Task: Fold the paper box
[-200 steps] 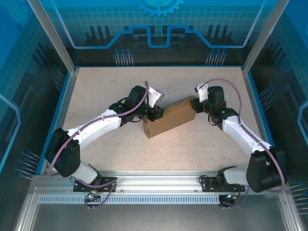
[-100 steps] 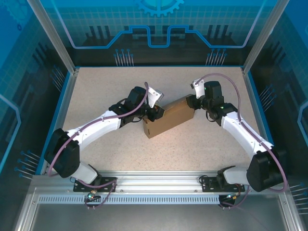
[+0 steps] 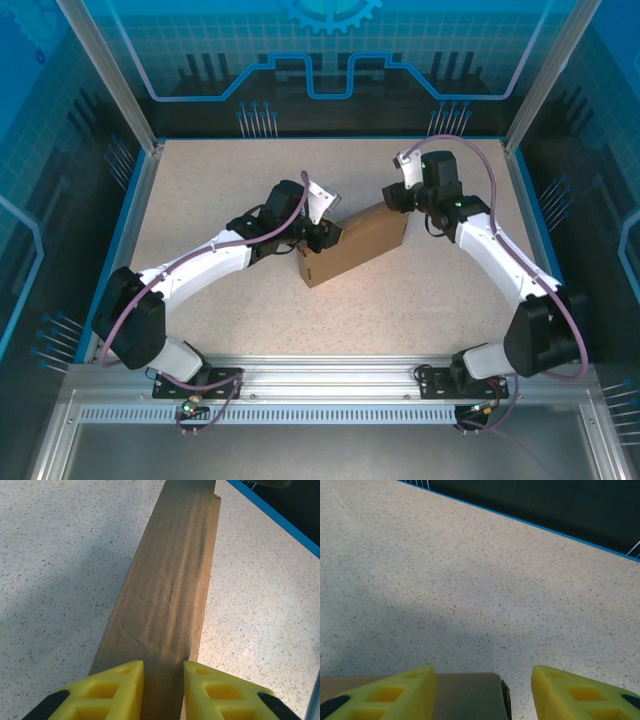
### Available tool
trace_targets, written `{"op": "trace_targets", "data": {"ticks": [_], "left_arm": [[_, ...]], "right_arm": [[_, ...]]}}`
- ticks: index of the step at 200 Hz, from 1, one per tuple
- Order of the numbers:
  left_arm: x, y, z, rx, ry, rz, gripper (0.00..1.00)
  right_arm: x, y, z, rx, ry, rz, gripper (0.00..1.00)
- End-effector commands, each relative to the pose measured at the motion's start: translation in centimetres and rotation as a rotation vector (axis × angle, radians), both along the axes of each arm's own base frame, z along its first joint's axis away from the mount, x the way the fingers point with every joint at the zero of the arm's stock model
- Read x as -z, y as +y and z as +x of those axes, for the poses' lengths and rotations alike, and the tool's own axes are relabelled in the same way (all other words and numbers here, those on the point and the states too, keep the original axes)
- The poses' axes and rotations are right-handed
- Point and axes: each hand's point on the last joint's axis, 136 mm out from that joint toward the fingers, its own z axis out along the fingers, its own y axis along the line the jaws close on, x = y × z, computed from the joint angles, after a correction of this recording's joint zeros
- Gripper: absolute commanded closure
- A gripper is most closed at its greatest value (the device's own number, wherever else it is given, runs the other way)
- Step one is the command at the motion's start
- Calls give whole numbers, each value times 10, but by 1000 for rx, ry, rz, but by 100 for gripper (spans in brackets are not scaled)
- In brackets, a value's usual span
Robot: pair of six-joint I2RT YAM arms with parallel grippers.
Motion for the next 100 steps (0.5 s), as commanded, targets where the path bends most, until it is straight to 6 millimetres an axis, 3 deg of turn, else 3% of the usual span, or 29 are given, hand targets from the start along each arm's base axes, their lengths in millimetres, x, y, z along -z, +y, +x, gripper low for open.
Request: {"op": "trace_targets", "data": {"ticks": [1,100], "left_arm": [[22,8,-13,2,60,61,73],[19,8,-11,-7,49,54,71]], "right_arm": [[19,-12,5,29,104,18,47],[81,-32,-6,26,333,297,61]]}}
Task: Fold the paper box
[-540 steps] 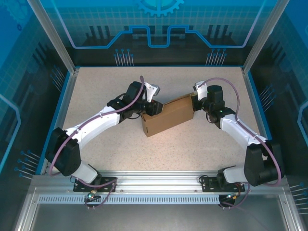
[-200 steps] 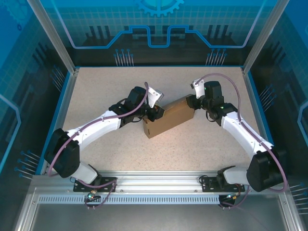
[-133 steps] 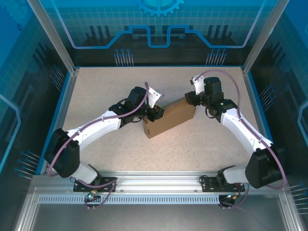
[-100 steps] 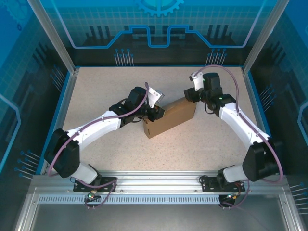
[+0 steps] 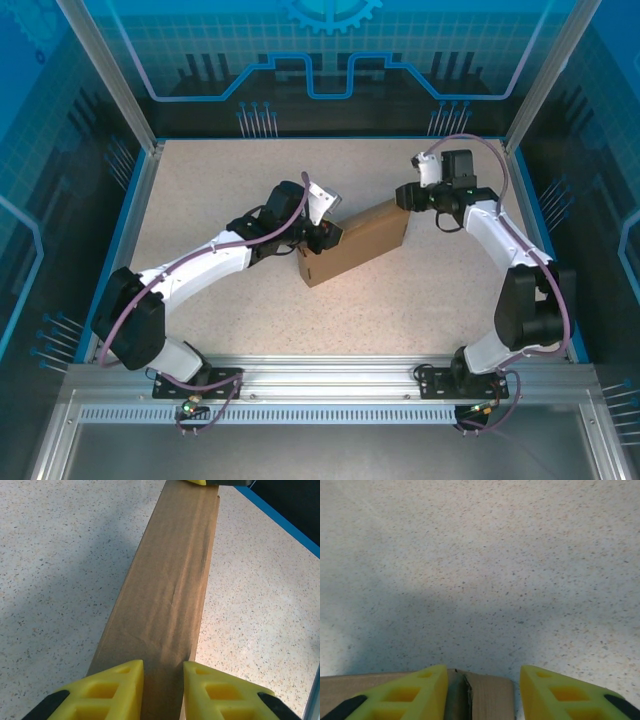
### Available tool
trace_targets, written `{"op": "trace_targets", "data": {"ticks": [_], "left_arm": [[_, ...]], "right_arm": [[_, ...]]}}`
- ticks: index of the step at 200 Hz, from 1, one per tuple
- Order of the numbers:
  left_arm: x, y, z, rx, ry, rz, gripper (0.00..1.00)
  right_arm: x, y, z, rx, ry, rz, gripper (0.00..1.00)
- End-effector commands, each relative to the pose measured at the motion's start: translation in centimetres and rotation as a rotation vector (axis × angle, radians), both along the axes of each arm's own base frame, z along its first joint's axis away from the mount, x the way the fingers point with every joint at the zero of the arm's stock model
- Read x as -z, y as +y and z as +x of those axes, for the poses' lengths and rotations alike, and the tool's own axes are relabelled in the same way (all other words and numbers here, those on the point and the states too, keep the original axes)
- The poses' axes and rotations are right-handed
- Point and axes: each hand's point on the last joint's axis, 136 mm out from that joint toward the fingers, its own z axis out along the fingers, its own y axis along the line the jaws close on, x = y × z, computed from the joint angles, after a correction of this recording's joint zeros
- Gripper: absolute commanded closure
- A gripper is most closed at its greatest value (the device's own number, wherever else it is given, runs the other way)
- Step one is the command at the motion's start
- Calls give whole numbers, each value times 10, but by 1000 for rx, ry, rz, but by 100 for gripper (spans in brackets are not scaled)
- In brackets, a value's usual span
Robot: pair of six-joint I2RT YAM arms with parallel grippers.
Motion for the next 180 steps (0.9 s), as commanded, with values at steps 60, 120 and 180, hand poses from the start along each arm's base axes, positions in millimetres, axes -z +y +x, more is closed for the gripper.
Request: {"op": "trace_targets", "data": {"ticks": [60,120,180], "left_arm": [[26,8,-12,-5,56,56,67],[48,11,-28,21,57,104,59],[43,10,-29,18,24,122,54]], "right_arm": [[59,-11,-24,50,160,87,63],[79,-13,-39,84,187,97,65],[83,-17,-47,111,201,94,68]]}}
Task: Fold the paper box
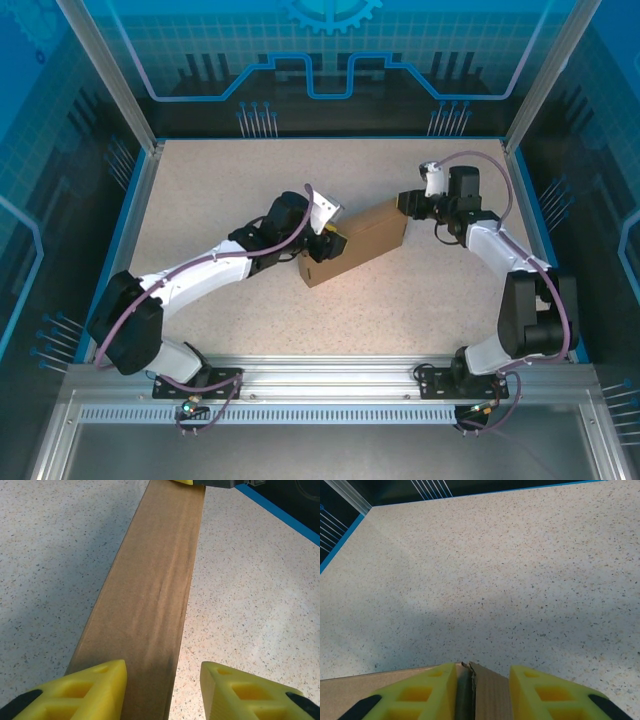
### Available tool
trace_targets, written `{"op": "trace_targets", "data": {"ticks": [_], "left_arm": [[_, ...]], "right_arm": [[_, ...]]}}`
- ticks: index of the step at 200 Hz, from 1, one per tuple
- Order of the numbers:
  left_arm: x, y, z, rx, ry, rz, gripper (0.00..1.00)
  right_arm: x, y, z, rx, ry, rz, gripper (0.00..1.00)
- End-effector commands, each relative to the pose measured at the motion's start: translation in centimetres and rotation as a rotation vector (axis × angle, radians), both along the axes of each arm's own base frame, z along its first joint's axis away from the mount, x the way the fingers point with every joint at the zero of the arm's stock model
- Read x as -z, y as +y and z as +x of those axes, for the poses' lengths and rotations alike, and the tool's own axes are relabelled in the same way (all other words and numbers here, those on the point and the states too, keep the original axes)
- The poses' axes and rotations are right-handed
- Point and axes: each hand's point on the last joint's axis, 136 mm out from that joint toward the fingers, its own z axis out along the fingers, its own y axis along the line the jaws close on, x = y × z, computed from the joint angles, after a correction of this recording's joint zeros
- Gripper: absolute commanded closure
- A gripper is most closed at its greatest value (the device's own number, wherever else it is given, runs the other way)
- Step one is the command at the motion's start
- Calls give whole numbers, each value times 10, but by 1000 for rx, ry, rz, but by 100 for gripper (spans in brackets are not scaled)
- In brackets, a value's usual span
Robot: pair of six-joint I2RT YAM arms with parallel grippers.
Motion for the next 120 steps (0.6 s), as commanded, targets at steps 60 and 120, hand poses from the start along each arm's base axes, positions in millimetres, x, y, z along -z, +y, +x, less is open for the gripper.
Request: {"op": "trace_targets", "data": {"ticks": [60,120], "left_arm": [[38,16,-21,-27,74,93,50],[-7,12,-9,-66,-49,19,37]], "right_arm": [[76,-24,-49,76,318,-89,69],[58,-16,-42,60,265,-90,70]]}}
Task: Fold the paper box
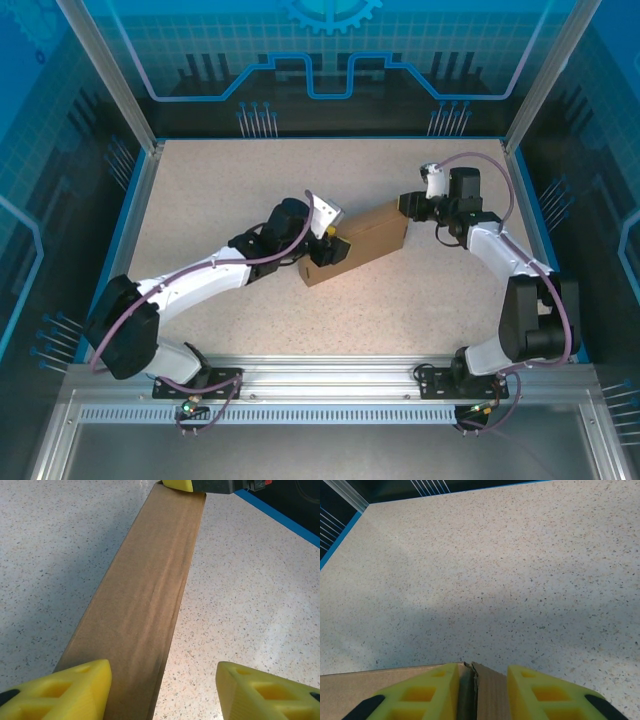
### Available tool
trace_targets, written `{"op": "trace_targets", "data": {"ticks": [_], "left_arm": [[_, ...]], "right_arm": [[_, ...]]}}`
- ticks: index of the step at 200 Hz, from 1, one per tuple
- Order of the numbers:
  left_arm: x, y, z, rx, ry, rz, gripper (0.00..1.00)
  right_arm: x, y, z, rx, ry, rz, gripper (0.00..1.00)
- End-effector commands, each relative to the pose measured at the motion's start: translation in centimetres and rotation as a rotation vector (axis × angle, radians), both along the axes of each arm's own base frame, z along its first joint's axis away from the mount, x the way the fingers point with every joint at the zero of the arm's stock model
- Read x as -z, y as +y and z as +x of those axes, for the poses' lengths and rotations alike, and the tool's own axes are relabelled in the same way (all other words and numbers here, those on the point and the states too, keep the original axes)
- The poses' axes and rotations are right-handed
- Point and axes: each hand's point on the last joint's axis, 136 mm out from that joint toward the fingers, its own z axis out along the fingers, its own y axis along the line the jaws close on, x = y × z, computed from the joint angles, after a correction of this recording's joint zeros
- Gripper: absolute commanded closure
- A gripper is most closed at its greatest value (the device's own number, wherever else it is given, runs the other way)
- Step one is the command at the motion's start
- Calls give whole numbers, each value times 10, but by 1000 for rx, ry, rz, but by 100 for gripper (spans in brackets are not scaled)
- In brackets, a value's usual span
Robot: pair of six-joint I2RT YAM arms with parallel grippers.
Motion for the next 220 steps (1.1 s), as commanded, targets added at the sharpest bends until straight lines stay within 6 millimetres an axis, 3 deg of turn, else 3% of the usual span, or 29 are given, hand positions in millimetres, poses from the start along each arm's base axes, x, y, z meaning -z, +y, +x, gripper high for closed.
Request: {"op": "trace_targets", "data": {"ticks": [1,29,55,109,173,220], "left_arm": [[-5,13,-4,-46,-2,22,37],[-34,17,-7,-65,-60,-42,34],[-37,27,-14,-94,-50,-55,35],[-4,64,-23,-228,80,20,42],[27,83,-32,-274,200,49,50],[57,77,-46,-262,325,14,54]], "right_arm": [[58,-14,-36,48,247,-83,70],[56,-10,-33,37,244,-86,70],[60,-11,-33,36,249,-91,70],[62,-9,-31,31,252,-90,70],[58,-8,-31,28,244,-97,70],[61,-5,-30,20,248,-100,70]]}}
